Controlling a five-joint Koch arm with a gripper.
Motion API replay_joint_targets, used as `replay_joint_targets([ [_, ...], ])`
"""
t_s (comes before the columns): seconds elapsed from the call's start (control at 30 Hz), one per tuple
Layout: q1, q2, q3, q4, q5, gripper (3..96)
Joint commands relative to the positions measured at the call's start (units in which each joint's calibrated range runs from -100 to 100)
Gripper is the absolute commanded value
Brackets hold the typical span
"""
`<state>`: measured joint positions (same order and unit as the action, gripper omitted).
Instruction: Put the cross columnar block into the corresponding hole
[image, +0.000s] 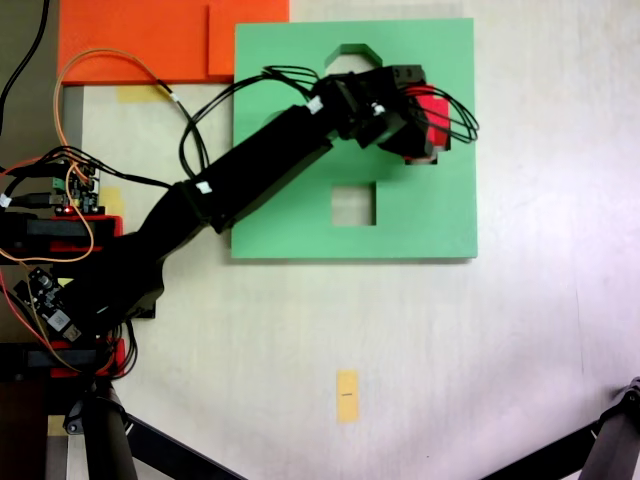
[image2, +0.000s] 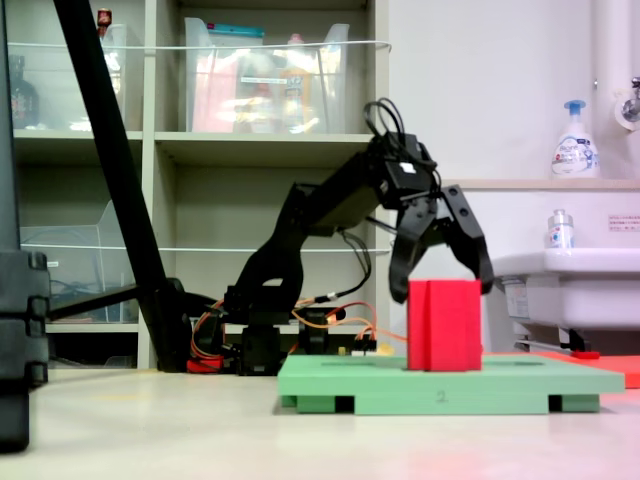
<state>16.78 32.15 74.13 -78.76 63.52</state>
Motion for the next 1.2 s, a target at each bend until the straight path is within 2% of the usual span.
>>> replay_joint_targets([
  [0.03, 0.4, -0.4, 3.1, 6.0, -1.6, 42.1],
  [1.2, -0.7, -0.6, 3.0, -4.1, -4.0, 43.4],
])
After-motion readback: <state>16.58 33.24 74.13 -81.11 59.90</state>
